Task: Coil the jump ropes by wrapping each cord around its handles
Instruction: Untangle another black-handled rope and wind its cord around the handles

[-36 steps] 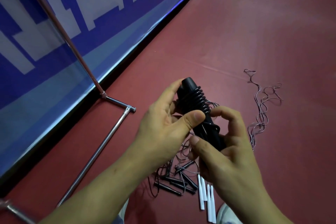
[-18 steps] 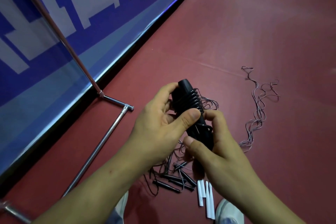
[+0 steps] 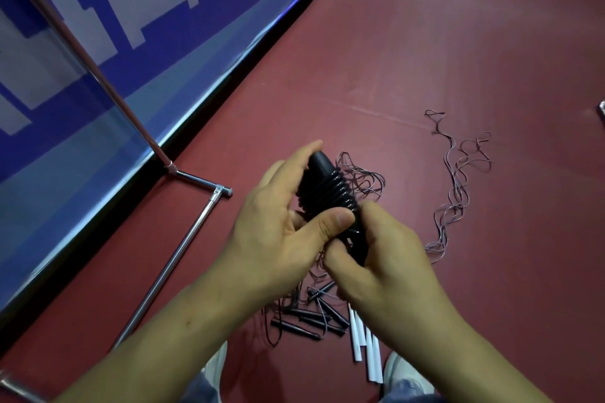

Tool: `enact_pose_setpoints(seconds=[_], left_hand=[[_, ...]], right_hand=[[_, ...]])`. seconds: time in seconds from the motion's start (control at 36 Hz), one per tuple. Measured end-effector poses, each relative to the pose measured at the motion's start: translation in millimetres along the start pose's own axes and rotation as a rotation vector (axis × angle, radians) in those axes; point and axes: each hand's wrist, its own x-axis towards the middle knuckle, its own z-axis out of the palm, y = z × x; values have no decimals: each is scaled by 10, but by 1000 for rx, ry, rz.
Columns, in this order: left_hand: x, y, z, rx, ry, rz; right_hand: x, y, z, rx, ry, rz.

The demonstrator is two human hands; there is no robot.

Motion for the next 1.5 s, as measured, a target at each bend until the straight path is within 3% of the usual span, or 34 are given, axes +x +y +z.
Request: enact_pose_setpoints(seconds=[0.28,0.58,0.78,0.89,1.03,1.17,1.33,1.5], left_hand=[[-66,-29,67,153,-3,107],[-112,-70,111,129,-15,105],[-71,-48,111,49,-25,33],[-42,-17,69,-95,-92,-81],[-65,46,17,-319,-132,-226],[-69,14,51,-416,-204,-328],[-104,84,11,-25,-220,-144],[-96,103,-6,-37,-257,-145]], right_hand=[[-16,109,-9,-204,-86,-57],[-8,109,-51,-134,-158,-49],[1,46,-78,25,-157,79],[34,11,-98,-27,-97,145],[107,-20,-236,246,-13,245],[100,-79,-296,430,-50,262],[110,-86,-323,637,-102,323],[74,-113,-324,784,-201,349]])
